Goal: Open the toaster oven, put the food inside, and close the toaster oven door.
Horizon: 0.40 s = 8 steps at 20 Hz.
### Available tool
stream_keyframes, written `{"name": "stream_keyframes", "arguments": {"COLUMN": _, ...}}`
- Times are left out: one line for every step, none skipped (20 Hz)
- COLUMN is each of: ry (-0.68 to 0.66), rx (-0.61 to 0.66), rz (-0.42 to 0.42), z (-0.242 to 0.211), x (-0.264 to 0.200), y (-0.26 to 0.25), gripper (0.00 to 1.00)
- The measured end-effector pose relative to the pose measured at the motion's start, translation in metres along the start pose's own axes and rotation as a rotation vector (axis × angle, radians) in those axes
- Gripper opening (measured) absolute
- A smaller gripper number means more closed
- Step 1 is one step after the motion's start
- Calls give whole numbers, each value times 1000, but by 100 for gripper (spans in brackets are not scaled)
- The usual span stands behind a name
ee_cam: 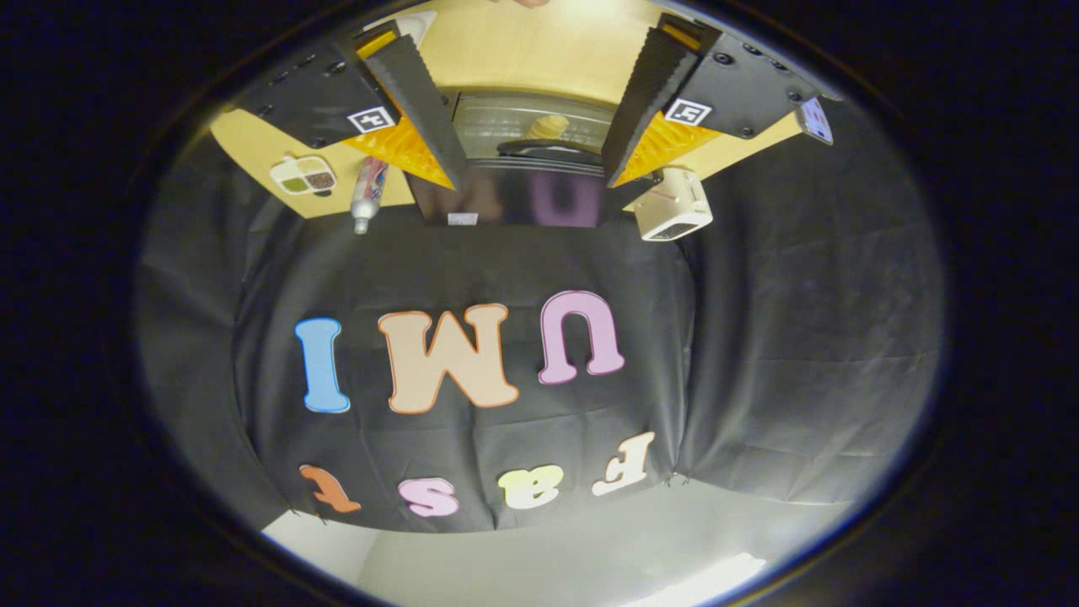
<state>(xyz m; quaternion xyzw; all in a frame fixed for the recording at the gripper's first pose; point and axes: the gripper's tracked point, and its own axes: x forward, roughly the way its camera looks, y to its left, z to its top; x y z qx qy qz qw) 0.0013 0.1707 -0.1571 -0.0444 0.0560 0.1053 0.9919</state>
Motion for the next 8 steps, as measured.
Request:
{"name": "stream_keyframes", "arguments": {"ry": -8, "rx": -11, "rz": 0, "z": 10, "x": -1, "y": -1, "gripper": 100}}
{"name": "stream_keyframes", "arguments": {"ry": -17, "rx": -15, "rz": 0, "z": 19, "x": -3, "y": 0, "gripper": 100}}
{"name": "stream_keyframes", "arguments": {"ry": -25, "rx": -16, "rz": -1, "z": 27, "x": -4, "y": 0, "gripper": 100}}
{"name": "stream_keyframes", "arguments": {"ry": -35, "rx": -19, "rz": -1, "z": 33, "x": -7, "y": 0, "gripper": 100}}
{"name": "stream_keyframes", "arguments": {"ry": -44, "rx": -25, "rz": -3, "z": 39, "x": -8, "y": 0, "gripper": 100}}
{"name": "stream_keyframes", "arguments": {"ry": -50, "rx": -28, "rz": -7, "z": 42, "x": -10, "y": -1, "gripper": 100}}
{"name": "stream_keyframes", "arguments": {"ry": -56, "rx": -26, "rz": -8, "z": 43, "x": -12, "y": 1, "gripper": 100}}
{"name": "stream_keyframes", "arguments": {"ry": -59, "rx": -24, "rz": -3, "z": 44, "x": -12, "y": 2, "gripper": 100}}
